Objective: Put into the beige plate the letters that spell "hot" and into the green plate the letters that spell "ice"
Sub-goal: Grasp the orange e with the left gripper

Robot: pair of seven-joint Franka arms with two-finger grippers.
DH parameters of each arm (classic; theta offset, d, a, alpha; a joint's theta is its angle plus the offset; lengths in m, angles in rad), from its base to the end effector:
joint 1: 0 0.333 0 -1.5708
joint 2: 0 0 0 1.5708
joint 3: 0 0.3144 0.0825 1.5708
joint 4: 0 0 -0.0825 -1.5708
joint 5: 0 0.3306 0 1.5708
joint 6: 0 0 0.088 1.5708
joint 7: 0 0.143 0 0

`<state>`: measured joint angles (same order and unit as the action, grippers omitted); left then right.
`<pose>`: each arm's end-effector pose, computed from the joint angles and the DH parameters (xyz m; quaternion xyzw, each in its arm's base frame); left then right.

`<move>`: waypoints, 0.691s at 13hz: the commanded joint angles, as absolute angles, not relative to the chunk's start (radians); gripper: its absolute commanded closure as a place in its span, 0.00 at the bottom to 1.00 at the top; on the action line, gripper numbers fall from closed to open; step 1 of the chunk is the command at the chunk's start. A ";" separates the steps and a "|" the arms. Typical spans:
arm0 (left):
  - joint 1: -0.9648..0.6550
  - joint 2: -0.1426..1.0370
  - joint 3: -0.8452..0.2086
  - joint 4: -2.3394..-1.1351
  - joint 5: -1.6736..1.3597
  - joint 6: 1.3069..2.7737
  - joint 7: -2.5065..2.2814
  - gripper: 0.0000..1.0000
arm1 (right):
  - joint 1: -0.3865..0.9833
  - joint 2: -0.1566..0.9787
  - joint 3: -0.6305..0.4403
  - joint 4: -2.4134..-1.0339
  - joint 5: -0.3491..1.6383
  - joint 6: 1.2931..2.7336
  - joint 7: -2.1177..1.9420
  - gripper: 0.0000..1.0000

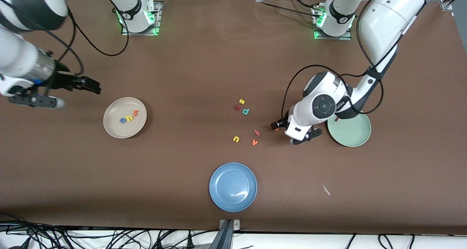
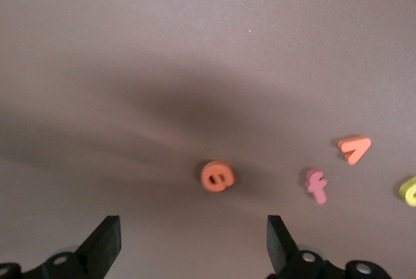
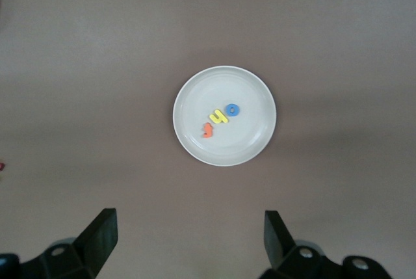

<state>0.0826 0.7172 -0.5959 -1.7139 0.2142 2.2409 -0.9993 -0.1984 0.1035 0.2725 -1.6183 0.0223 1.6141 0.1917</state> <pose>0.5622 -0.2641 0.2227 0.9684 0.2224 -0.0955 0.0604 0.5240 0.0361 0.5194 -0.9966 0.0597 0.0548 0.0179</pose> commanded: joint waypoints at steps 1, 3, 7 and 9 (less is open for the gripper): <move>0.014 0.753 -0.528 -1.677 0.212 2.281 -1.046 0.03 | -0.094 0.095 0.129 -1.542 0.049 1.528 0.160 0.00; -0.032 0.762 -0.477 -1.677 0.210 2.316 -1.055 0.05 | -0.094 0.103 0.129 -1.517 0.054 1.493 0.160 0.00; -0.057 0.772 -0.459 -1.675 0.212 2.333 -1.061 0.14 | -0.092 0.110 0.130 -1.523 0.060 1.489 0.164 0.00; -0.072 0.776 -0.457 -1.675 0.221 2.333 -1.062 0.22 | -0.094 0.130 0.129 -1.522 0.058 1.503 0.166 0.00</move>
